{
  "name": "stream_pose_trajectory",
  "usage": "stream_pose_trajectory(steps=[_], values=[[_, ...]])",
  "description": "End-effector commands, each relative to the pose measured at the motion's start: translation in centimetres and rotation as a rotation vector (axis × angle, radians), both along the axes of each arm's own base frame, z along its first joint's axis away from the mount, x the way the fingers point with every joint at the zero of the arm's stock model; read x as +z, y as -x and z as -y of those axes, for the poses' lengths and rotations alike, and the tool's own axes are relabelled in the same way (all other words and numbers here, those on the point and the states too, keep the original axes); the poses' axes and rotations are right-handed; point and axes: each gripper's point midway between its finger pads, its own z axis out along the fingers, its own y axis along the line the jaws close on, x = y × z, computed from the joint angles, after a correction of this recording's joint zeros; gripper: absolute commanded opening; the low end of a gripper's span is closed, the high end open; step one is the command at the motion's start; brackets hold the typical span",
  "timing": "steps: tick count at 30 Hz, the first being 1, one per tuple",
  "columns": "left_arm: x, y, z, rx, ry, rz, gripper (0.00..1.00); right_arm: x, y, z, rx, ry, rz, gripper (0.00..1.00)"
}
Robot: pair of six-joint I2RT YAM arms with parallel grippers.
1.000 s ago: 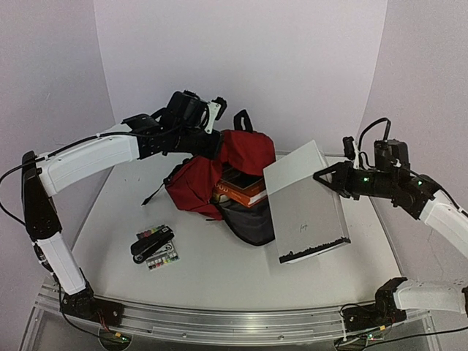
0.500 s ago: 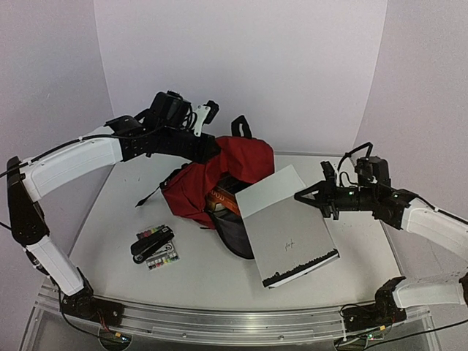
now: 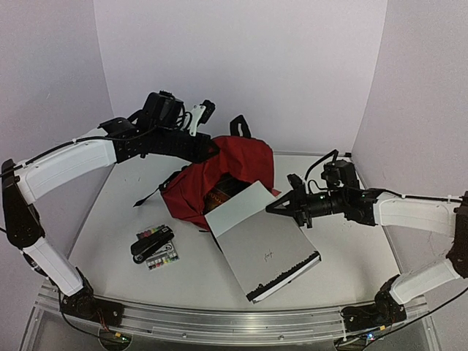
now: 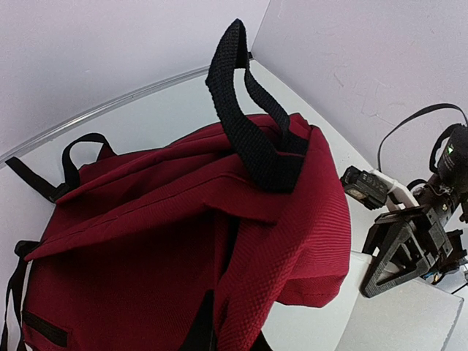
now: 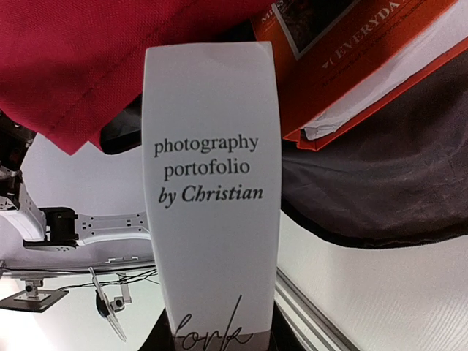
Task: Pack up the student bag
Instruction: Place the book in the student bag.
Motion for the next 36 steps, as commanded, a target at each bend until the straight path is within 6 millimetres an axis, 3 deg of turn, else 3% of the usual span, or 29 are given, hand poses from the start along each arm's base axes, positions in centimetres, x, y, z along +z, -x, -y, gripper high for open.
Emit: stream_pose_trajectory(steps=[1, 13, 19, 23, 30, 36], values=[[9.6, 1.7, -0.5, -0.057, 0.236, 0.193, 0.00, 4.7, -1.7, -2.0, 0.014, -0.129, 0.081, 0.06], [9.2, 3.7, -1.1, -0.148, 0.253, 0.174, 0.00, 4.0, -5.7, -4.1, -0.059, -0.176, 0.008, 0.05], [10.0, 4.8, -1.5, -0.188, 0.276, 0.186, 0.00, 0.4, -7.5, -4.4, -0.136, -0.144, -0.075, 0.00], [10.1, 4.9, -2.1, -0.179, 0.268, 0.196, 0.00, -0.9, -8.9, -3.4, -0.203, -0.127, -0.097, 0.01], [10.8, 4.9, -3.4, -0.146, 0.281, 0.227, 0.00, -4.9, -9.2, -1.3, -0.275, -0.069, -0.165, 0.01], [10.6, 5.1, -2.6, -0.189, 0.289, 0.202, 0.00, -6.7, -9.4, -1.5, -0.271, -0.061, -0.197, 0.01]])
